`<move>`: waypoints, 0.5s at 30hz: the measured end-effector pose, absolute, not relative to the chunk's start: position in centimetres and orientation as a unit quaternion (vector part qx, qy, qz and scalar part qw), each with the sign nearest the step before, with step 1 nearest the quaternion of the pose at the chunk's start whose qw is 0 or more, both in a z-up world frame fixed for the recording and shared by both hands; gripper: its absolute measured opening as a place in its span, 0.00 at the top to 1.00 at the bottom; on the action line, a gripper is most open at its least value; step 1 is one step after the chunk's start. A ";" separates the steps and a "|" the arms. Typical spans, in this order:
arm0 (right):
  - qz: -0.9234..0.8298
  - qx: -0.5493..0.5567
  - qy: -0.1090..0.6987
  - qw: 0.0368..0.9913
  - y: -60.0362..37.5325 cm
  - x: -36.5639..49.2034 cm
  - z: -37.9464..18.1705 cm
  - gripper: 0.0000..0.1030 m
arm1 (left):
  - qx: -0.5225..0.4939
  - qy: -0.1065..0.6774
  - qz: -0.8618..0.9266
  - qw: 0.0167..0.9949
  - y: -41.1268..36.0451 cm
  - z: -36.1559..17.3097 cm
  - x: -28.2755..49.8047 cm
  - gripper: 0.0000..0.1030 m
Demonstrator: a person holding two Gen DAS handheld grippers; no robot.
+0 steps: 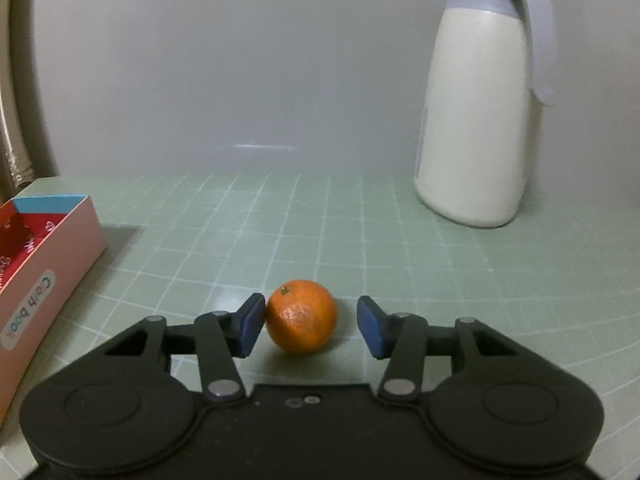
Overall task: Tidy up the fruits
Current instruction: 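Move the right gripper to the last mandarin and close on it, then carry the mandarin with the right gripper into the red box and release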
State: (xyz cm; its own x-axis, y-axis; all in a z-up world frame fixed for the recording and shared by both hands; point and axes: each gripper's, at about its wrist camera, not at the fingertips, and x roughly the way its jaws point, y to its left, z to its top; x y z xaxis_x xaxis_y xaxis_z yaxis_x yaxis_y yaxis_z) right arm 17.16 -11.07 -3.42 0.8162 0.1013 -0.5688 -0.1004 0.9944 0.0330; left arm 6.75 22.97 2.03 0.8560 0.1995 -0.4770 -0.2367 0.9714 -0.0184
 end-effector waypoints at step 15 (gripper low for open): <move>0.087 0.001 0.261 0.962 -8.6 14.4 -0.9 0.63 | -0.033 0.250 0.103 0.962 23.0 2.4 6.5 0.16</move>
State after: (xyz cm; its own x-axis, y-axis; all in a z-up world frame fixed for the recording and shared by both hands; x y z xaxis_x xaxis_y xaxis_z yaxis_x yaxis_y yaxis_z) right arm 14.37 -8.63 -0.94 0.8493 0.1669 -0.5009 -0.1663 0.9850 0.0462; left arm 6.50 23.02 2.44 0.8534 0.1818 -0.4886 -0.2153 0.9765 -0.0127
